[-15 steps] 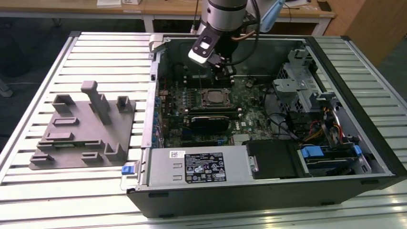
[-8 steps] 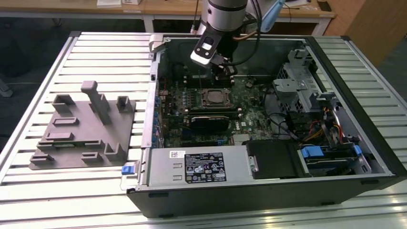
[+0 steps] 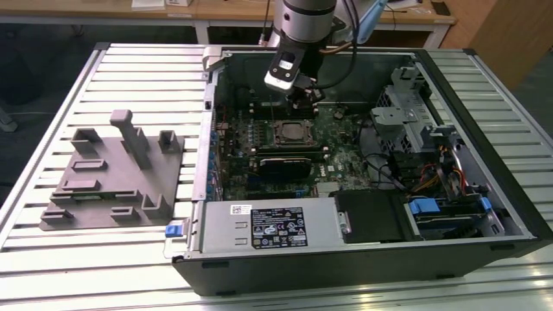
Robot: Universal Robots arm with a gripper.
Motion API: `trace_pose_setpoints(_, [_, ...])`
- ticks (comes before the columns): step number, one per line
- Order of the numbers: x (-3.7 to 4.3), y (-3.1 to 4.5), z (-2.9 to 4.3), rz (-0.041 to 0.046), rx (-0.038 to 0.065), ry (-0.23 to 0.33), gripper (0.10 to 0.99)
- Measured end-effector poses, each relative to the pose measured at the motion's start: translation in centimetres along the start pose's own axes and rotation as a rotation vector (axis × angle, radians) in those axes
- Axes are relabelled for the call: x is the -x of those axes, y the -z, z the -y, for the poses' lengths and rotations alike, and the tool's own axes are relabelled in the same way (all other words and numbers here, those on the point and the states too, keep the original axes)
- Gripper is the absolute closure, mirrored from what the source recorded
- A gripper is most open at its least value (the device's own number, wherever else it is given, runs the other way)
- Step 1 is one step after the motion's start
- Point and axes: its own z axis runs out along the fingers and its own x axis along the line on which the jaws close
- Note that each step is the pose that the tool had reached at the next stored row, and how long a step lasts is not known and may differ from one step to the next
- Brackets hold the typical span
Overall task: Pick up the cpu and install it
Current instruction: 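Install the first cpu locking lever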
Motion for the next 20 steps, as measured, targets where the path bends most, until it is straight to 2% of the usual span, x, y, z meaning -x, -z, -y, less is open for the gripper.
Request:
trace_pose_setpoints(8, [0.00, 0.00, 0.00, -0.0018, -0.003, 0.073, 0.980])
trace_pose_setpoints(20, [0.00, 0.00, 0.00, -0.0061, -0.012, 0.250, 0.980])
